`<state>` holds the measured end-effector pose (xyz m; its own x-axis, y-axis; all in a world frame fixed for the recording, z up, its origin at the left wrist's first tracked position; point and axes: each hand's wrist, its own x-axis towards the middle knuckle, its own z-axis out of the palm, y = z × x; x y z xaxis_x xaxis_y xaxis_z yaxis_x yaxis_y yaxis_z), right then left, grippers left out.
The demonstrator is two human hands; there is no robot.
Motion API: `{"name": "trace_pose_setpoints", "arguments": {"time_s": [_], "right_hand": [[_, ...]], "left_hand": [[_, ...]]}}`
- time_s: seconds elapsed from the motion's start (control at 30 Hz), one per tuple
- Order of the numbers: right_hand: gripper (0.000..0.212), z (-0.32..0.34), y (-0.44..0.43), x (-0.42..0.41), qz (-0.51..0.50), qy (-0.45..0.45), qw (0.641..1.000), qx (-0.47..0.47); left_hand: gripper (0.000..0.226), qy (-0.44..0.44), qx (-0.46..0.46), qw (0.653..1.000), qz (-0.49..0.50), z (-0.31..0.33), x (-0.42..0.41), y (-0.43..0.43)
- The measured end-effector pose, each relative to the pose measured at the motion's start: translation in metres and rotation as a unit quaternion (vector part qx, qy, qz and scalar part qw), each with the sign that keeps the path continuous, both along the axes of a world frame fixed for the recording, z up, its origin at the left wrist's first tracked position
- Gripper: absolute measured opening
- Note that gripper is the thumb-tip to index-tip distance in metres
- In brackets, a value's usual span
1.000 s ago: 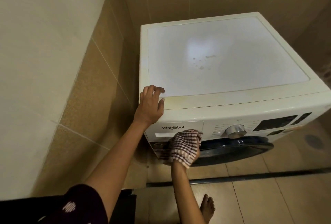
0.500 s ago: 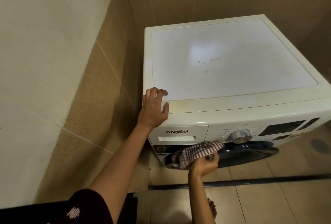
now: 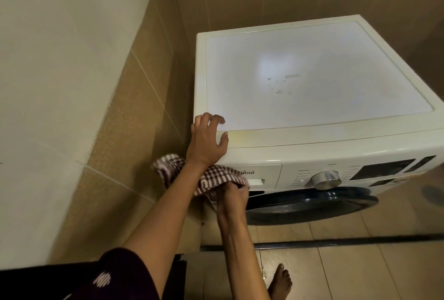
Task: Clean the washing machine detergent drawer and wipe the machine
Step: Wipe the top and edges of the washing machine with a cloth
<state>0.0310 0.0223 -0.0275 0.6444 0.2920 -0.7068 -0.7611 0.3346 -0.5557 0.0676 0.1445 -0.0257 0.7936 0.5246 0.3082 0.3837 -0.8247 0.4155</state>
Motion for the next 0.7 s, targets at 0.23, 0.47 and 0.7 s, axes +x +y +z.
{"name": "trace_pose_setpoints", "arguments": {"time_s": [0.23, 0.47, 0.7], "right_hand": [[0.04, 0.006, 0.002, 0.012, 0.14, -0.603, 0.731, -0.289], [0.051, -0.018, 0.023, 0.015, 0.37, -0.76, 0.371, -0.385], [0.051, 0.005, 0.018, 0.077, 0.355, -0.712, 0.433, -0.425]], "left_hand": [[0.034, -0.126, -0.127, 0.983, 0.035, 0.0, -0.001, 0.007], [0.047, -0.363, -0.413, 0.768, 0.327, -0.009, -0.034, 0.026], [0.034, -0.348, -0.283, 0.852, 0.271, 0.018, -0.009, -0.001]]}}
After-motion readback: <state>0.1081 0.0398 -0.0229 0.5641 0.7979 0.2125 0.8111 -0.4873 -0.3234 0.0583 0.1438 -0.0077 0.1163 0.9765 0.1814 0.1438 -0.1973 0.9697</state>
